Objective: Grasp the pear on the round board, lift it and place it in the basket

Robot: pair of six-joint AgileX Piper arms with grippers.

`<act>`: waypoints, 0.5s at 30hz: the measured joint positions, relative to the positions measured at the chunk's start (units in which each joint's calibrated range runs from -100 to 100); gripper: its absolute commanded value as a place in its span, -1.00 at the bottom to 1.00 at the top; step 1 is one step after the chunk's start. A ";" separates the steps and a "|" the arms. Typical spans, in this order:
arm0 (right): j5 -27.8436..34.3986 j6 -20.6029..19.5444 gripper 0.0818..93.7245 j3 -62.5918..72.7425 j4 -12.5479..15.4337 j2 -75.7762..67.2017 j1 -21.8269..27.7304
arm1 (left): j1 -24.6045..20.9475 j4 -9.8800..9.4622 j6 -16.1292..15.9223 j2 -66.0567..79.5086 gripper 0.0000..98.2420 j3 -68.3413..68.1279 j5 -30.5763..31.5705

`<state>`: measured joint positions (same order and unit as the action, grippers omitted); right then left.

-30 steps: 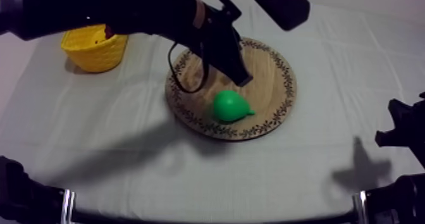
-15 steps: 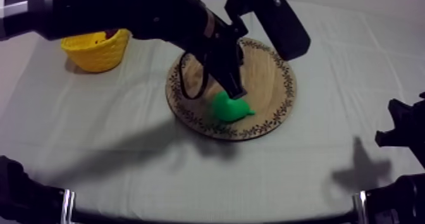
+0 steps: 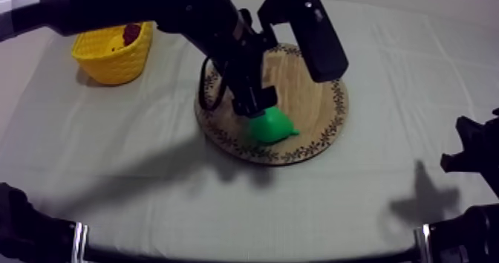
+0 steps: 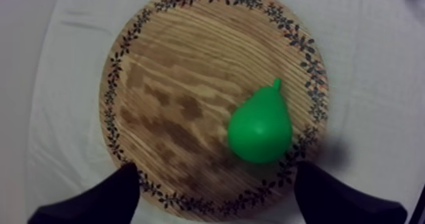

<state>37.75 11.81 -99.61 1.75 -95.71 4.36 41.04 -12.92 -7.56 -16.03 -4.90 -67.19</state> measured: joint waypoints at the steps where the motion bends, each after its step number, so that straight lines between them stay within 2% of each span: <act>1: 0.00 0.00 -0.99 0.00 0.00 0.00 0.00 | 0.00 0.06 -0.15 0.09 0.95 0.00 -0.32; 15: 0.00 0.00 -0.99 0.00 0.00 0.00 0.00 | 0.13 0.58 -2.22 -1.77 0.96 -2.02 -3.77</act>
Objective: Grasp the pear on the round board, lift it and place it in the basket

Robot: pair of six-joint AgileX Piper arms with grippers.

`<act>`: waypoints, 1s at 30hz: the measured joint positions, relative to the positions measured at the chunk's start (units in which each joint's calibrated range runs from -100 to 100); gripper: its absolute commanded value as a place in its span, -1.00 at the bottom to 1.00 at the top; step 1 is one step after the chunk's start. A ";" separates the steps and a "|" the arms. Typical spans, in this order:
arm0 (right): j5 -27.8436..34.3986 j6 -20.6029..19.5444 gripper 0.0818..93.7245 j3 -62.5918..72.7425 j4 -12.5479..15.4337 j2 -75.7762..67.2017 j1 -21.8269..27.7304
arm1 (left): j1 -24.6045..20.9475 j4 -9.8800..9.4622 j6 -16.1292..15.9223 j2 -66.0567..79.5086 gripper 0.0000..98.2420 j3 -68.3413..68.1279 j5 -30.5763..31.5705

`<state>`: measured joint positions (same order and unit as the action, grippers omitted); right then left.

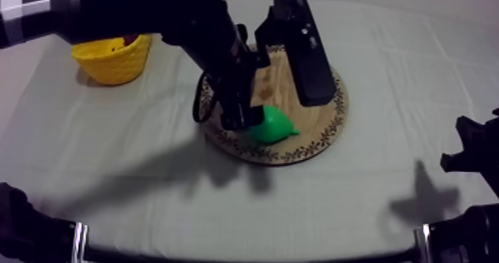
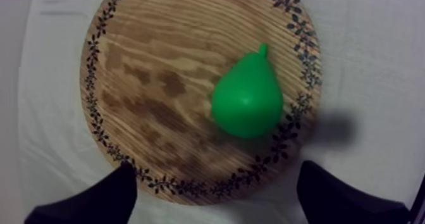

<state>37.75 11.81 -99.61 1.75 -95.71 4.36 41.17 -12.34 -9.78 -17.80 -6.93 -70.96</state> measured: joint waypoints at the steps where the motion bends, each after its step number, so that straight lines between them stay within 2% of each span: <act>1: 0.00 0.00 -0.99 0.00 0.00 0.00 0.00 | 0.00 0.00 -0.01 -0.56 0.96 0.16 -0.07; 16: -0.08 0.00 -0.99 0.00 0.00 0.00 0.00 | -0.39 3.32 -2.24 -10.48 0.96 7.23 -3.31; 30: -0.01 0.00 -0.99 0.00 0.00 0.00 0.00 | -0.48 3.60 -2.69 -20.65 0.96 15.18 -5.73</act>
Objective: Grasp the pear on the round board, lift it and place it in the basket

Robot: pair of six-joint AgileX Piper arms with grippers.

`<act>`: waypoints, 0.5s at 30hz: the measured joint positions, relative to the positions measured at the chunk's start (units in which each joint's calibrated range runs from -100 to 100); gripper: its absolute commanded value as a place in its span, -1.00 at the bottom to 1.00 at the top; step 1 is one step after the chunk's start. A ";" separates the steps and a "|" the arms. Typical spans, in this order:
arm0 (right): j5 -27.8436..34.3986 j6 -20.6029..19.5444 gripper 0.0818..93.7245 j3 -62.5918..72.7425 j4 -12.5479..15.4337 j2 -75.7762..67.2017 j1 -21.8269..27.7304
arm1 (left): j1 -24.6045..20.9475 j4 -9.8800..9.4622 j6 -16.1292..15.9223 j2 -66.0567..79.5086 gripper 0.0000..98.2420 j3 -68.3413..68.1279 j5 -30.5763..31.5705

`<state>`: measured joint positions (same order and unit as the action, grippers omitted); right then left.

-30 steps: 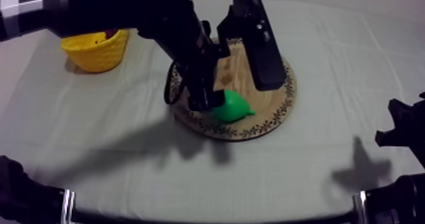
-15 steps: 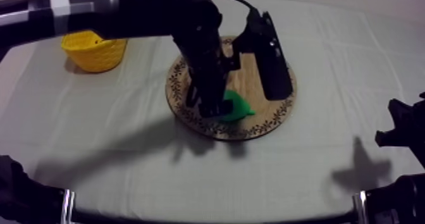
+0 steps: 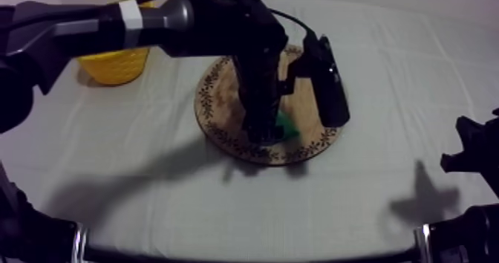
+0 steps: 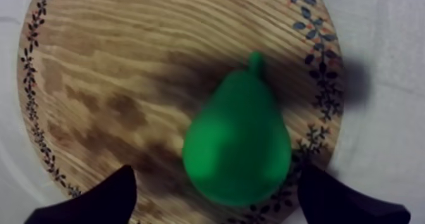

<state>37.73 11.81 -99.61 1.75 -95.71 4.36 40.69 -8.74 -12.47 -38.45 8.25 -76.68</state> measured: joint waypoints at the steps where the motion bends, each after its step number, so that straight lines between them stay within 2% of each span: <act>1: 0.00 0.00 -0.99 0.00 0.00 0.00 0.00 | 0.00 0.00 -0.06 -0.69 0.96 0.55 -0.31; 11: 0.00 0.00 -0.99 0.00 0.00 0.00 0.00 | 0.17 0.00 -0.53 -5.75 0.94 5.05 -2.95; 15: 0.00 0.00 -0.99 0.00 0.00 0.00 0.00 | 0.16 0.00 -0.47 -6.90 0.82 6.24 -3.25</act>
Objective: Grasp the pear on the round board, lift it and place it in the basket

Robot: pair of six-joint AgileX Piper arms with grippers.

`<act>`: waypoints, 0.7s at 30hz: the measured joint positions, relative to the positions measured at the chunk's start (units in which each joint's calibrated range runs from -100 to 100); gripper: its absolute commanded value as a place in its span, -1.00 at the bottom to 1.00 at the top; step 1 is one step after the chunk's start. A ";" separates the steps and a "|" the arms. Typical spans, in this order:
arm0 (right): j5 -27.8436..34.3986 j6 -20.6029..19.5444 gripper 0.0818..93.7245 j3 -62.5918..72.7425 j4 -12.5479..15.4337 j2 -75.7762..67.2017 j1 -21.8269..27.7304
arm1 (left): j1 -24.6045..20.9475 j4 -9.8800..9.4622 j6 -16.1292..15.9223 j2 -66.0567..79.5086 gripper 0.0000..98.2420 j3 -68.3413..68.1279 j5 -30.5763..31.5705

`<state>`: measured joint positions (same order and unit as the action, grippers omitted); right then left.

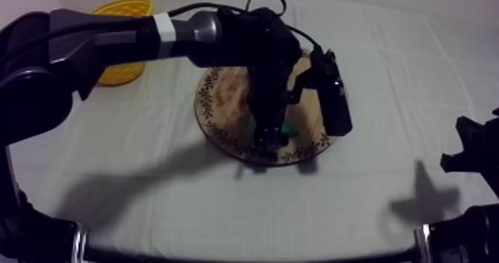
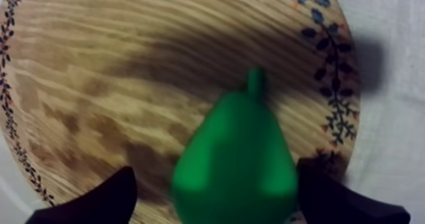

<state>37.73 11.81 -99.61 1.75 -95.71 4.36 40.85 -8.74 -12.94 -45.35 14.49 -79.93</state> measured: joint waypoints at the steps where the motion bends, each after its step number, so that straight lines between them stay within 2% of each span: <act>1: 0.00 0.00 -0.99 0.00 0.00 0.00 0.00 | -0.05 0.00 0.09 -0.19 0.77 0.34 0.09; 6: 0.00 0.00 -0.99 0.00 0.00 0.00 0.00 | -0.39 0.21 0.59 -0.71 0.57 1.39 0.69; 13: 0.00 0.12 -0.99 0.00 0.00 0.00 0.00 | -1.08 0.74 0.40 -0.90 0.15 1.60 2.66; 21: 0.04 -0.03 -0.99 0.00 0.00 0.00 0.00 | -2.07 1.02 0.30 0.08 0.07 1.66 3.21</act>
<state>37.77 11.77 -99.61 1.75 -95.71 4.36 38.78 -7.72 -12.64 -45.27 16.15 -76.72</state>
